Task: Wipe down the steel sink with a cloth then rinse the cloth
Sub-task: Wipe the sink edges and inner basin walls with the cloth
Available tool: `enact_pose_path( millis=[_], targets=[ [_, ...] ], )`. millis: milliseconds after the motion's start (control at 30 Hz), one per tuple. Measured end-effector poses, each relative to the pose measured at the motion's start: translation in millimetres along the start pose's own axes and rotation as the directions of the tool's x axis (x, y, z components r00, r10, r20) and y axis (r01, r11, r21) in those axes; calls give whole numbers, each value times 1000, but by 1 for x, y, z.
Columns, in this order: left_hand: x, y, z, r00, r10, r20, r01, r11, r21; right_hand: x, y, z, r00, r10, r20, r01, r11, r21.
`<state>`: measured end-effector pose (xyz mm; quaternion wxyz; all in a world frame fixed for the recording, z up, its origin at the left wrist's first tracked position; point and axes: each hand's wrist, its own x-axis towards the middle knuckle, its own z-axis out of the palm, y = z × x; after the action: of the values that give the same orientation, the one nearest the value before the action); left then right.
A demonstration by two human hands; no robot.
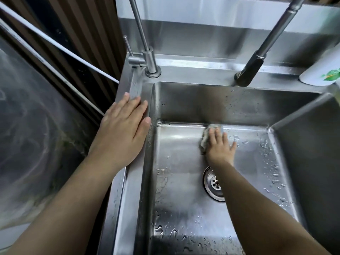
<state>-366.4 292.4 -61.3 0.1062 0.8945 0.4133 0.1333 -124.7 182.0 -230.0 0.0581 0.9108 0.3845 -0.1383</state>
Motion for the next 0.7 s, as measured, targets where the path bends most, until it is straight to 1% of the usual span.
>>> enact_pose_path(
  millis=[67, 100, 133, 167, 200, 233, 300, 333, 367, 400, 433, 467, 500, 567, 600, 633, 667, 700],
  targets=[
    [0, -1, -1, 1000, -3, -2, 3, 1000, -3, -3, -16, 2, 989, 150, 15, -151, 984, 100],
    [0, 0, -1, 1000, -3, -4, 2, 1000, -5, -2, -30, 4, 984, 175, 31, -177, 975, 137],
    [0, 0, -1, 1000, 0, -7, 0, 1000, -8, -1, -46, 5, 990, 134, 42, -139, 979, 150],
    [1, 0, -2, 1000, 2, -8, -2, 1000, -13, 0, -61, 7, 998, 43, 46, -49, 989, 140],
    [1, 1, -2, 1000, 1, -7, -1, 1000, -17, -1, -73, 11, 995, -89, 37, 85, 990, 111],
    [0, 1, -2, 1000, -2, -5, 2, 1000, -19, -7, -83, 13, 972, -232, 49, 227, 970, 84],
    [0, 0, -1, 1000, -2, -9, 2, 1000, -9, -31, -93, 18, 883, -457, 102, 452, 889, 68],
    [0, 0, -1, 1000, 3, -10, -3, 1000, 2, -44, -91, 20, 819, -560, 122, 554, 828, 85],
    [0, -1, 0, 1000, 8, -5, -8, 1000, 11, -60, -83, 20, 739, -665, 106, 652, 746, 136],
    [-1, -1, 0, 1000, 8, 4, -8, 1000, 18, -73, -71, 18, 629, -773, 80, 755, 632, 175],
    [-1, -1, 0, 1000, 9, 10, -9, 1000, 21, -76, -54, 18, 536, -843, 47, 823, 534, 193],
    [-1, -1, 0, 1000, 14, 13, -14, 1000, 22, -71, -33, 16, 466, -885, 1, 864, 456, 216],
    [-1, -1, 0, 1000, 20, 12, -20, 1000, 24, -61, -10, 12, 473, -881, -7, 870, 466, 163],
    [0, -1, 1, 1000, 27, 1, -27, 999, 31, -32, 29, 2, 635, -772, -15, 771, 632, 75],
    [1, -1, 1, 1000, 25, -3, -25, 999, 31, -14, 41, -1, 738, -673, -55, 675, 734, 77],
    [1, -1, 0, 1000, 20, -1, -20, 999, 29, 3, 47, 0, 838, -537, -97, 541, 841, 22],
    [0, -1, 0, 1000, 14, 5, -14, 1000, 27, 16, 44, -4, 910, -397, -119, 400, 916, 3],
    [0, -1, -1, 1000, 6, 12, -6, 1000, 21, 23, 32, -7, 949, -295, -115, 296, 955, -4]
  ],
)
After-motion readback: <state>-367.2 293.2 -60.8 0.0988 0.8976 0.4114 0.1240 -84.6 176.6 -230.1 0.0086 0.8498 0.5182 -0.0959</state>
